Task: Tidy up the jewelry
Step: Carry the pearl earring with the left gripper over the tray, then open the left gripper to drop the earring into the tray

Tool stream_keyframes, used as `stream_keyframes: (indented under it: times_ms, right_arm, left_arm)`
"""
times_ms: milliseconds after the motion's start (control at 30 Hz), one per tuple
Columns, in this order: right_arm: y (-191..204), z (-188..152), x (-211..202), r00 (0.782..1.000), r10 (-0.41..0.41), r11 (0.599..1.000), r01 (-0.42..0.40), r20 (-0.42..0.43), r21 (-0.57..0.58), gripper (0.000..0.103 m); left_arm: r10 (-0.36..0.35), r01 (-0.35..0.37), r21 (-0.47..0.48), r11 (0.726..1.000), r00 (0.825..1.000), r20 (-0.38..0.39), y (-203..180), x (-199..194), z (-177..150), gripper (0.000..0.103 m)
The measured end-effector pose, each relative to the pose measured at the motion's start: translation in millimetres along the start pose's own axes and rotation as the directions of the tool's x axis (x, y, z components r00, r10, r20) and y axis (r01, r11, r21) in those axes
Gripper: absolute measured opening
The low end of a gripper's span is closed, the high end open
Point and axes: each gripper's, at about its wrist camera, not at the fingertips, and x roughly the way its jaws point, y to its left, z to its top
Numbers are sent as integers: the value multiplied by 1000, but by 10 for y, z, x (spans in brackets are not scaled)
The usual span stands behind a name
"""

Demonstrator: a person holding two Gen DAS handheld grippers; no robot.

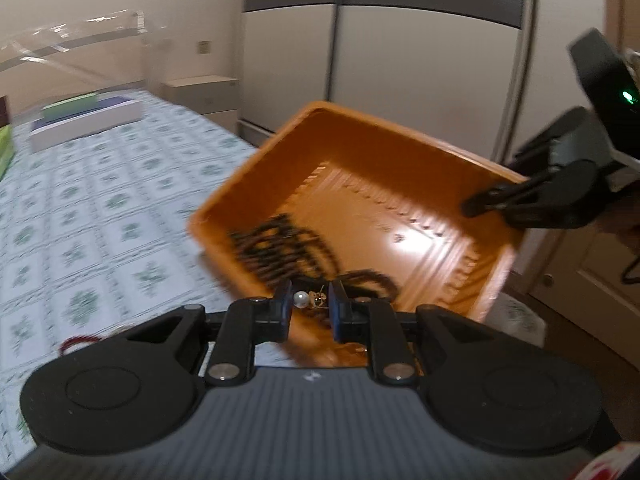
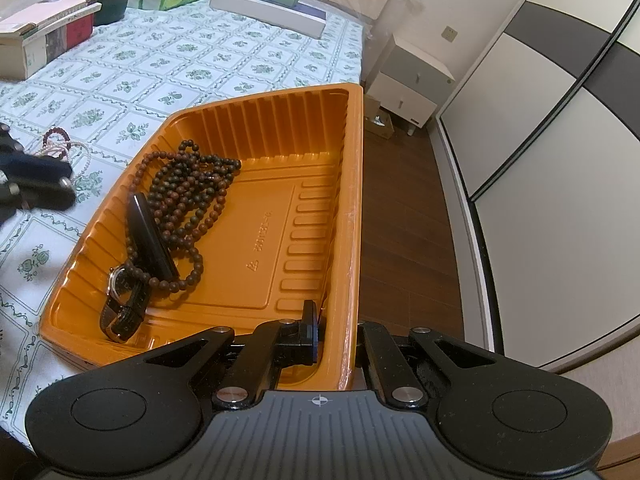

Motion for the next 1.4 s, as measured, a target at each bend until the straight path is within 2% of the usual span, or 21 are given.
stream_keyframes:
  times_ms: [467,567,633,800,900,1167,1300,1400]
  right_arm:
    - [-8,-6,1,1000,1,1000,-1,1,3,3]
    - [-4,-9,-1,1000,1,1000,-1,0,3,3]
    - [-4,-8,-3,1000,2,1000,-2,1,2,3]
    - [-6,-8,-5,1000,1,1000,-1,1,3,3]
    - [-4,-8,-5,1000,1,1000,-1,1,3,3]
    - [-6,-7,-7,1000,1,1000,-1,0,3,3]
    - [-8,-8,-5,1000,0,1000,0,0,3,3]
    - [-7,-8,-6,1000,1,1000,-1,0,3,3]
  left_arm:
    - [-56,57,30,998,998,-35,-276,186,33,17]
    - [-51,52,27,998,998,-34,-282,152,2,32]
    - [-41,42,14,999,999,-31,-233,114,-26,32]
    - [39,-40,-42,998,999,-22,43,-76,-151,32]
    - [120,-122,-70,990,992,-22,264,-252,-287,32]
    - [294,-300,-159,941,954,-62,789,-631,-692,34]
    - [342,-353,-177,919,936,-88,965,-694,-816,34]
    - [356,-367,-154,918,930,-93,1018,-685,-833,34]
